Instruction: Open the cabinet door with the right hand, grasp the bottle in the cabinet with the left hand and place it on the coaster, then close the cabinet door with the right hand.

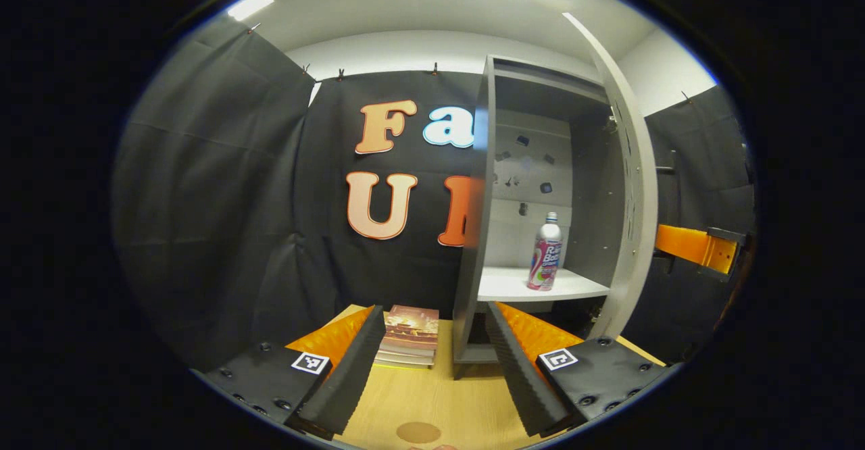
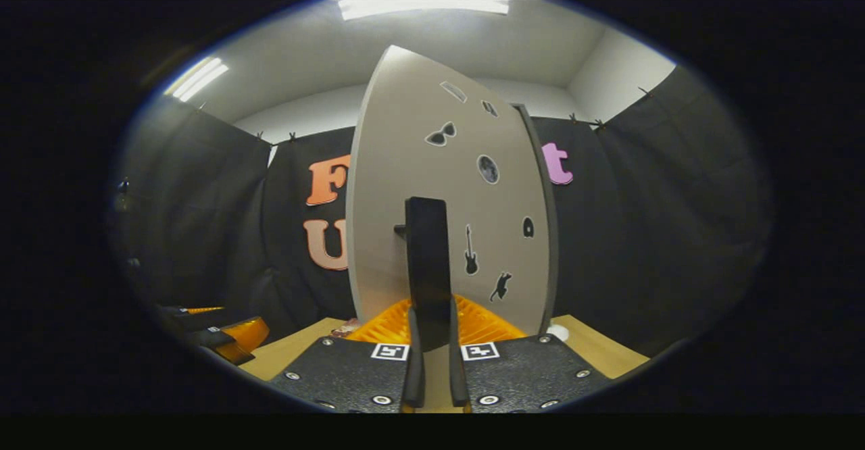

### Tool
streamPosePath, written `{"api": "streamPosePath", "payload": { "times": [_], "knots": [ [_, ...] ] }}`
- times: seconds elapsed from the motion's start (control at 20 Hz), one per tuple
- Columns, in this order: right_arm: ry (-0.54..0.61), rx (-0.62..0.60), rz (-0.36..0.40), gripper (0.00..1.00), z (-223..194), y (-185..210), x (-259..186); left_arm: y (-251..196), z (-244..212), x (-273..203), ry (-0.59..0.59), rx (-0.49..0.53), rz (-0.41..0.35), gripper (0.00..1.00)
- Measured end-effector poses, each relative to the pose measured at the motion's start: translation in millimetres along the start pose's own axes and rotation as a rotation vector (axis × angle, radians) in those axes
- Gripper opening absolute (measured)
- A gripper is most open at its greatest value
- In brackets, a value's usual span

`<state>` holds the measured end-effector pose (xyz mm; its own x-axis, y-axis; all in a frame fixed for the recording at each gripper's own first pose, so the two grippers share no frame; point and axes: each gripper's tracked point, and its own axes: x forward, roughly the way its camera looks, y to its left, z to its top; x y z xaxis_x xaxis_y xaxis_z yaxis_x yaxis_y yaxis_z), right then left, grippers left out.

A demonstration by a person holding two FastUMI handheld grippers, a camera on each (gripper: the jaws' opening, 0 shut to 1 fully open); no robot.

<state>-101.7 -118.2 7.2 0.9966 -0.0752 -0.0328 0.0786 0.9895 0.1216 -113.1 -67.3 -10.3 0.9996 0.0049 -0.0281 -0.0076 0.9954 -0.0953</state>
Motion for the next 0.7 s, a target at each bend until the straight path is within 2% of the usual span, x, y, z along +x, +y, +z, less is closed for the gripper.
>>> {"api": "streamPosePath", "payload": {
  "times": [0.05, 0.2, 0.3, 0.45, 0.5, 0.65, 0.7],
  "knots": [
    [0.000, -0.003, -0.020, 0.16, 4, -14, -12, -9, -2, -3, 0.003, -0.001, -0.008, 0.97],
    [-0.003, -0.014, -0.059, 0.09, 8, -55, -36, -29, 0, -10, 0.002, -0.001, -0.035, 0.96],
    [-0.004, -0.012, -0.077, 0.09, 11, -79, -46, -43, 1, -8, 0.005, 0.003, -0.064, 0.99],
    [-0.022, -0.025, -0.094, 0.07, 15, -103, -51, -65, 11, -3, -0.006, 0.019, -0.113, 0.96],
    [-0.022, -0.032, -0.102, 0.03, 14, -113, -53, -69, 15, -1, -0.013, 0.027, -0.124, 0.96],
    [-0.028, -0.076, -0.137, 0.02, 19, -150, -63, -83, 19, 6, -0.021, 0.035, -0.146, 0.97],
    [-0.039, -0.094, -0.161, 0.06, 24, -162, -63, -87, 19, 6, -0.020, 0.035, -0.156, 0.97]
  ]
}}
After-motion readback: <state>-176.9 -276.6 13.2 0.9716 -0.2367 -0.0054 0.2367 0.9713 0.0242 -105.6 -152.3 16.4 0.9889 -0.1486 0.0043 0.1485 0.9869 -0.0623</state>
